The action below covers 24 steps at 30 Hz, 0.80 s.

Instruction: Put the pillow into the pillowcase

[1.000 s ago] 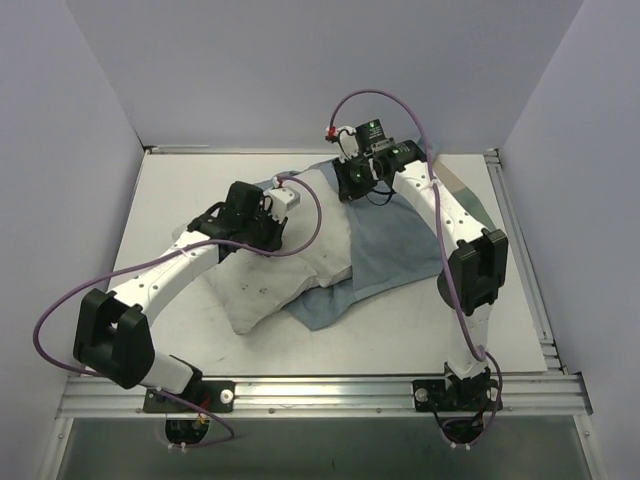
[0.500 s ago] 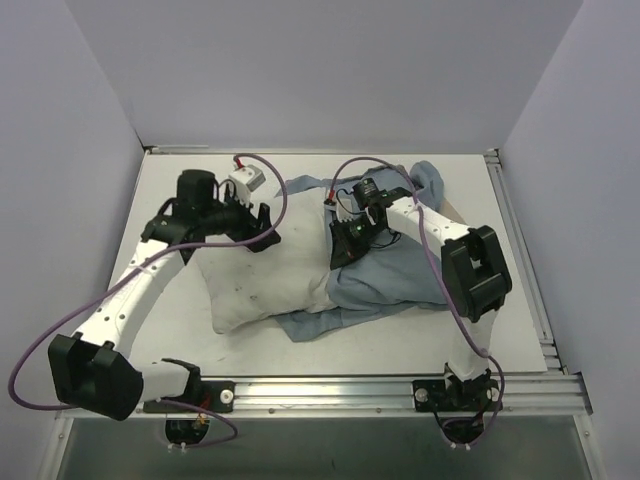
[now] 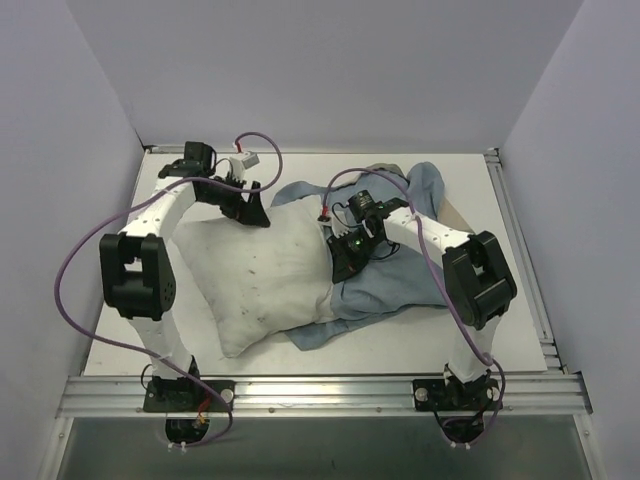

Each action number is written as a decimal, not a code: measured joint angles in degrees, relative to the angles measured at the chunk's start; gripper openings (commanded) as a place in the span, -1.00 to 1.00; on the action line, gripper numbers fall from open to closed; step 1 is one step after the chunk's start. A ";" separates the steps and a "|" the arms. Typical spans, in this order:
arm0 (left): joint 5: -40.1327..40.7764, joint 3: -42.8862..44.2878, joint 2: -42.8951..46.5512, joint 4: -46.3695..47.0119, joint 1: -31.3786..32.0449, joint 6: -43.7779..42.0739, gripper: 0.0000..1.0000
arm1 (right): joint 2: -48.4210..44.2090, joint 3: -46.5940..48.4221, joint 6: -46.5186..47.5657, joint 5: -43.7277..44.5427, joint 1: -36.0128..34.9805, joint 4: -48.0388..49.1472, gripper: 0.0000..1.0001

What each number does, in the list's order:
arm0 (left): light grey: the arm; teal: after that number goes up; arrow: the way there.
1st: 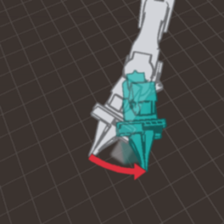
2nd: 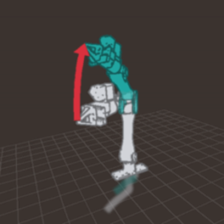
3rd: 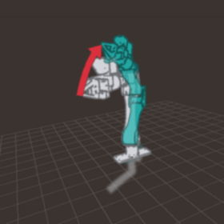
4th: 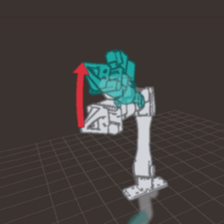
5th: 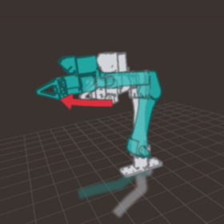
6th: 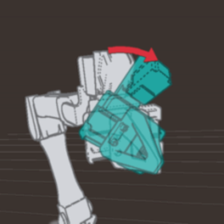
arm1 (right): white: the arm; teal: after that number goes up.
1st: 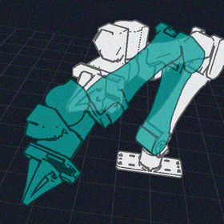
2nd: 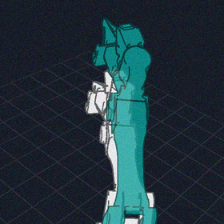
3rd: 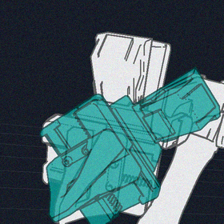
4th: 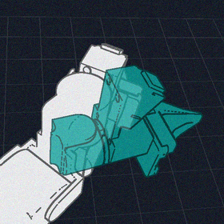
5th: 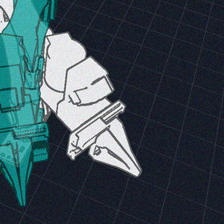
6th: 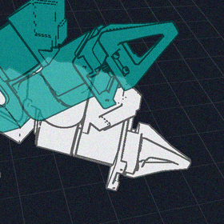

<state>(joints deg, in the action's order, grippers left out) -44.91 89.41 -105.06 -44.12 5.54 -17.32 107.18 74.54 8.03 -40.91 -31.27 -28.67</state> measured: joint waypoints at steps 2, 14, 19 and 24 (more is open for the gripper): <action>-1.68 0.22 -3.78 -2.21 0.17 -0.26 0.95 | 0.00 0.02 -0.02 0.04 0.00 0.00 -1.00; -8.76 24.76 -11.89 -16.24 6.95 -11.63 -1.00 | -7.63 5.38 -2.10 -2.45 4.50 -6.67 0.76; -7.08 36.50 -8.81 -15.50 10.60 -19.58 -1.00 | -11.65 28.26 -7.34 -3.45 19.50 -8.87 0.89; -1.46 24.59 5.95 -13.94 16.06 -32.09 -1.00 | -14.47 46.12 -9.73 2.08 29.33 -5.99 0.93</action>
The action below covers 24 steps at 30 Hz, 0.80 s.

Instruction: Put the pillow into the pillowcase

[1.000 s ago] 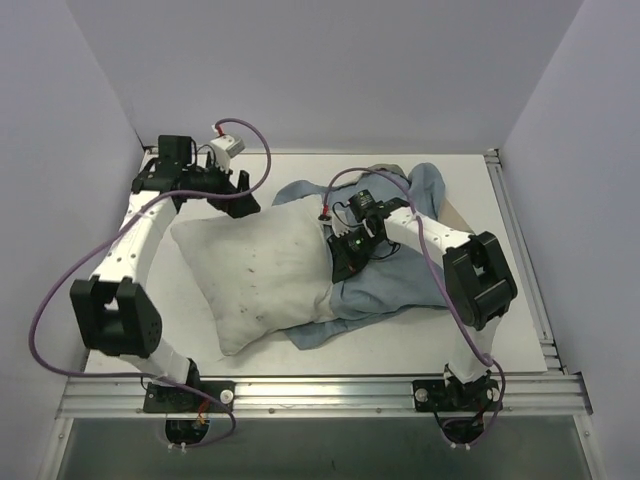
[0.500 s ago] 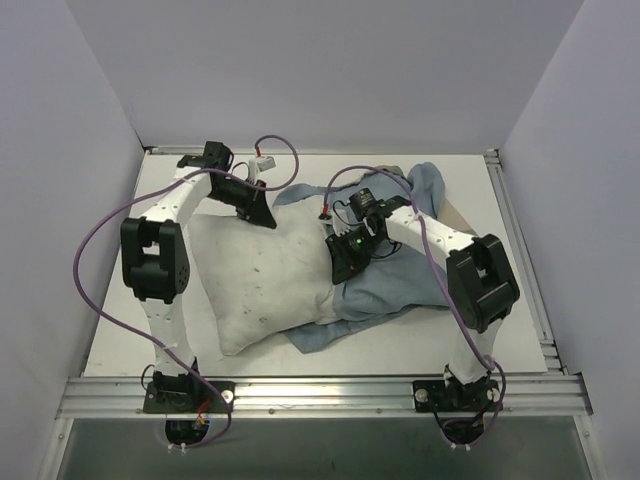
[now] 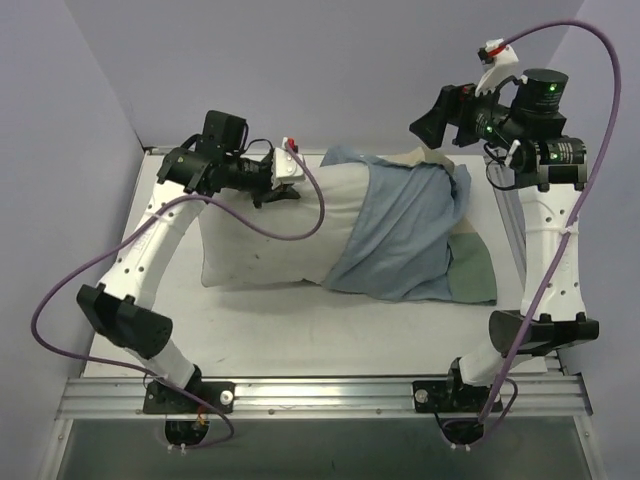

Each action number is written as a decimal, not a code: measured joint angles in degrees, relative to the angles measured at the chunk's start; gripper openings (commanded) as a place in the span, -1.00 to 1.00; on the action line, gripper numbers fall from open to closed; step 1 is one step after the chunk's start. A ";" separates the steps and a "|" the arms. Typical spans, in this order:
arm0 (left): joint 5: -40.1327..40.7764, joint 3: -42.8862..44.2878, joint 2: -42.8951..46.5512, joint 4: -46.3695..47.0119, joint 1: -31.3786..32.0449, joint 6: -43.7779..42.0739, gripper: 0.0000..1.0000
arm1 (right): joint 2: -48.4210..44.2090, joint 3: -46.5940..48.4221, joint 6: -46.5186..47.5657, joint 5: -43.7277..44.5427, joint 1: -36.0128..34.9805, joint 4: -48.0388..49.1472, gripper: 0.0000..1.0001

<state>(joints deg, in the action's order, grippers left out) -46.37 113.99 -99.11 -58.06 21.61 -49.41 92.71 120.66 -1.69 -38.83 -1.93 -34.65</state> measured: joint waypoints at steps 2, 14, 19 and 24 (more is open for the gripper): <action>1.64 -6.86 6.32 1.22 2.80 -3.15 -1.00 | -2.05 0.33 -0.13 1.29 -0.76 -0.07 0.93; 9.14 -29.40 21.75 9.66 12.63 -9.97 -1.00 | 10.56 -14.78 -1.99 6.82 -13.14 -4.02 0.75; 9.75 -29.40 21.75 10.95 12.87 -9.97 -1.00 | 13.00 -14.69 -1.20 6.40 -13.16 -5.11 0.32; 9.75 -29.40 21.70 11.65 12.96 -10.03 -1.00 | 12.83 -13.62 1.03 2.62 -13.55 -7.78 -1.00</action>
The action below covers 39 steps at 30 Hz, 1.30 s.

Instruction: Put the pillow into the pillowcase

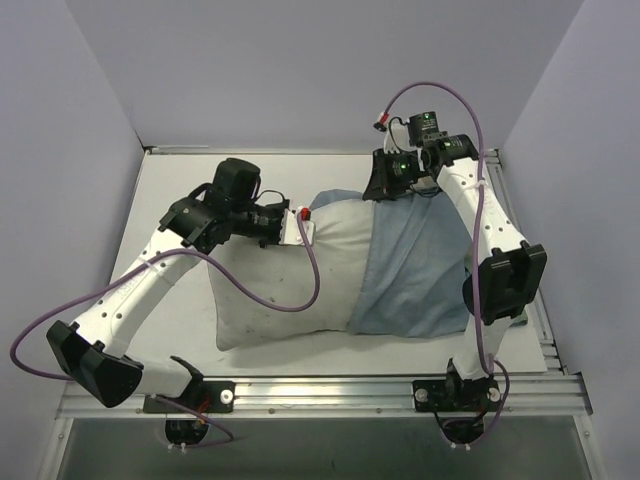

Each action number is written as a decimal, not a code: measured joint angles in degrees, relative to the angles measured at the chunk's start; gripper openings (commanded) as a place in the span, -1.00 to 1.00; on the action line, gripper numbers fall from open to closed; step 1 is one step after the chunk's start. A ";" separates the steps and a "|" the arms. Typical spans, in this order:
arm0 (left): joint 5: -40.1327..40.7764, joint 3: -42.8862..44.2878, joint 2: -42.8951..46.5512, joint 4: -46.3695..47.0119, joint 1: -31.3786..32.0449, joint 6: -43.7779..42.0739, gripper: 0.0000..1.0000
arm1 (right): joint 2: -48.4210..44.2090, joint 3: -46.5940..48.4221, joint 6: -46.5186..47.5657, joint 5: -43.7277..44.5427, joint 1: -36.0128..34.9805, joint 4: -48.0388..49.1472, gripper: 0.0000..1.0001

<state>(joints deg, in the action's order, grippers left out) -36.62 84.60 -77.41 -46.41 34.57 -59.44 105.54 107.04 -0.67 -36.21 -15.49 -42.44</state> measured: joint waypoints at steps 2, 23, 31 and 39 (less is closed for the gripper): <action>-0.04 -0.02 -0.11 0.04 0.02 0.00 -1.00 | 0.20 1.36 -1.09 -2.25 -0.35 -1.09 -1.00; 0.63 -8.85 1.51 23.54 -0.39 16.00 -1.00 | -9.18 -1.60 -42.27 3.52 -15.72 29.79 -1.00; -2.75 -10.43 1.14 29.22 -9.14 42.97 -1.00 | -3.34 6.34 -31.19 8.87 -19.02 33.27 0.44; 8.35 -17.18 -5.81 31.45 -22.75 64.46 0.06 | 2.36 9.33 -18.60 10.93 -14.01 30.53 0.57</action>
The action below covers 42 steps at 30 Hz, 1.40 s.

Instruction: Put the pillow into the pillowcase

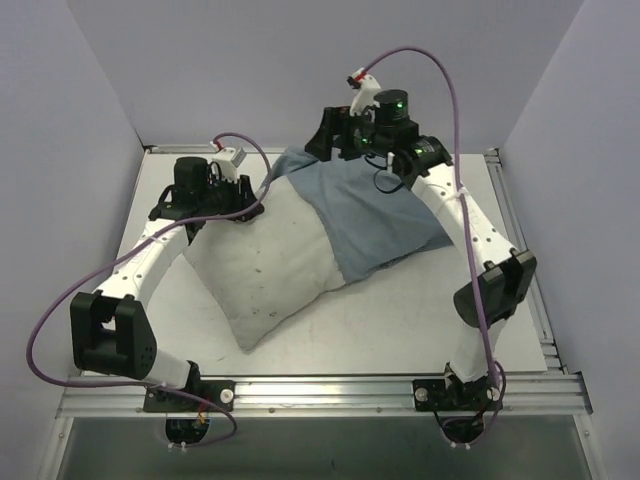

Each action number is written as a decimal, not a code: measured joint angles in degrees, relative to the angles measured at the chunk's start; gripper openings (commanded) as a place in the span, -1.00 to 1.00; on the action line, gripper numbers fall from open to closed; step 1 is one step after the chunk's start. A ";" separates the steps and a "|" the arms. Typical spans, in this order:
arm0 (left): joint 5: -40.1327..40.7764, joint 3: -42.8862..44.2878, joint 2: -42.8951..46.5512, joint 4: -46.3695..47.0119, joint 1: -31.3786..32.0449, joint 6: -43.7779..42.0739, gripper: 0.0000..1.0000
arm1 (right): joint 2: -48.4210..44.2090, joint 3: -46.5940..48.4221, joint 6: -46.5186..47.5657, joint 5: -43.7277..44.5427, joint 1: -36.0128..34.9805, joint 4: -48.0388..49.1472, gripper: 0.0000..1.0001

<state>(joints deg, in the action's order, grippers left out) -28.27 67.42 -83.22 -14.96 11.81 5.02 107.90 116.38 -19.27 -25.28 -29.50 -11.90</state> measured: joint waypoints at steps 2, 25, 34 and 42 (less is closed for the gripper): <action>2.23 -0.04 -0.31 -1.75 -1.57 -0.26 0.49 | -5.27 -6.54 3.96 0.48 2.47 -2.62 0.49; 24.39 -1.29 13.97 -27.39 43.34 -26.23 0.95 | -23.43 -53.31 8.94 -7.30 2.67 -11.65 0.22; 49.31 -14.69 -1.73 -13.57 50.21 -23.12 0.00 | -16.65 -50.69 3.78 -11.43 8.41 -5.68 0.18; 38.91 -1.77 -9.38 -19.67 40.61 -19.04 -1.00 | -27.04 -58.73 4.39 -14.38 15.37 -7.45 0.09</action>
<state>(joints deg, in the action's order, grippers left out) 10.63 65.65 -92.60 -34.63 52.42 -14.02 80.86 57.65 -14.87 -39.66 -14.13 -19.35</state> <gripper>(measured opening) 0.040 0.556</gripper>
